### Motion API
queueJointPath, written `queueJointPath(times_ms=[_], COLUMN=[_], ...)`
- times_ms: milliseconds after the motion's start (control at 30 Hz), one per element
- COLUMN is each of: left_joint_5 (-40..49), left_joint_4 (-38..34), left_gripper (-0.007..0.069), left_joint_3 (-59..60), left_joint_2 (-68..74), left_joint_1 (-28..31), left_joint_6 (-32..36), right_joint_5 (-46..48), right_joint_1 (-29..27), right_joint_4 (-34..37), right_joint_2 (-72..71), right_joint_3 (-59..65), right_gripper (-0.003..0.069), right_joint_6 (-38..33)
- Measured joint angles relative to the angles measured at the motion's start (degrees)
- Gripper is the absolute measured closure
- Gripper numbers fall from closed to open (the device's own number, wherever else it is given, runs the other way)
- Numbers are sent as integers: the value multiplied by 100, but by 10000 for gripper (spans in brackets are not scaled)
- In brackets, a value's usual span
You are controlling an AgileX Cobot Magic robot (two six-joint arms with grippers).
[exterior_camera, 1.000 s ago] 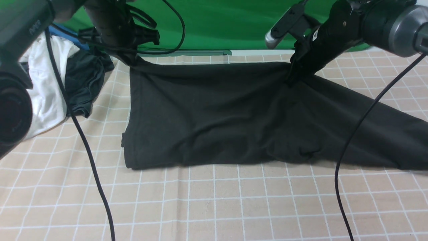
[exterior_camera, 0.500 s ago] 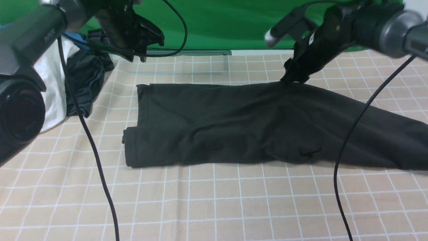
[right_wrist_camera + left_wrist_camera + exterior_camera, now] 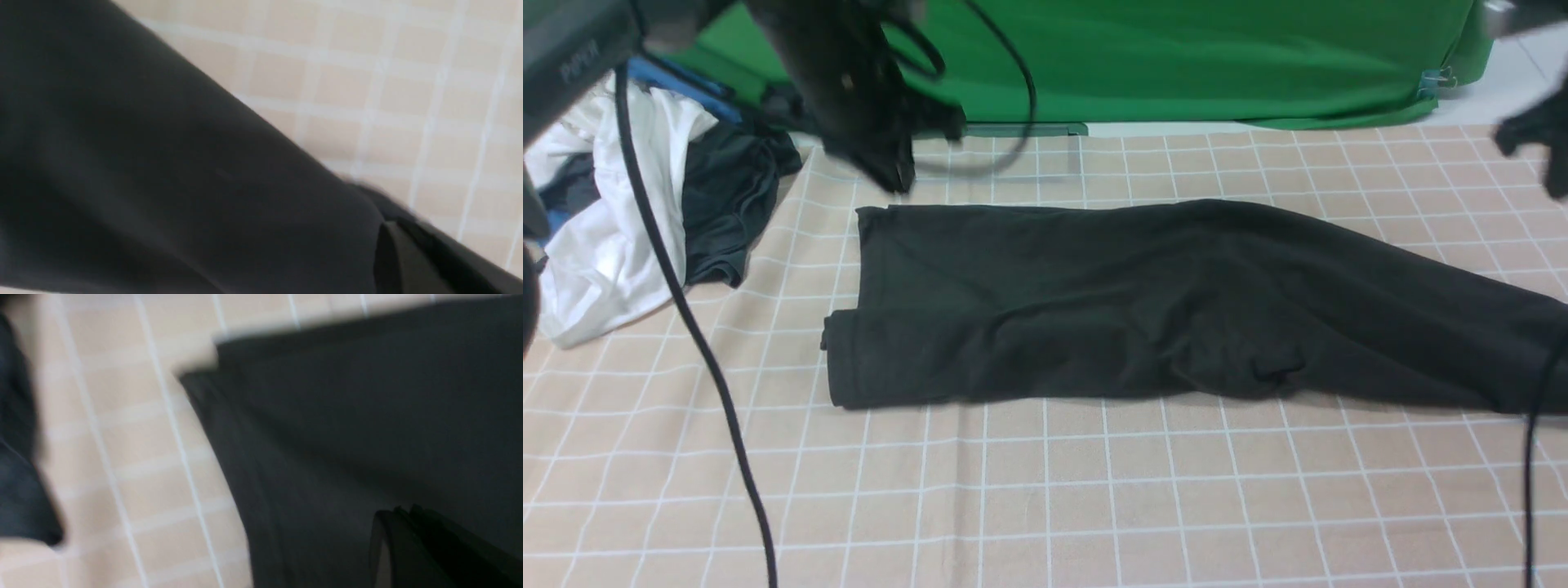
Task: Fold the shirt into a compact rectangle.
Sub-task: 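Pull the folded dark garment lengthwise by its ends to straighten it flat on the table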
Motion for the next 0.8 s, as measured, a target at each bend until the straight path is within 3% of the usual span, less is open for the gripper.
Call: queueJointPath(times_ms=[133, 300, 400, 667, 800], left_joint_5=[-404, -1253, -1545, -1671, -1682], left_joint_4=[-114, -281, -237, -198, -180], left_gripper=[608, 607, 607, 607, 607], left_joint_3=[1151, 2125, 2384, 2456, 2456], left_joint_2=[-135, -121, -121, -135, -138], left_joint_1=[-239, -308, -308, -319, -330], left_joint_6=[-52, -91, -108, -108, -110], right_joint_5=[8, -486, -735, -843, -741], right_joint_1=[-593, -1049, -1149, -1189, -1189], right_joint_4=[168, 199, 211, 702, 816], right_joint_2=[-6, 22, 96, 626, 809], right_joint_3=[583, 1016, 1049, 1049, 1049], right_gripper=[550, 309, 238, 222, 334], right_joint_6=[93, 155, 155, 198, 107])
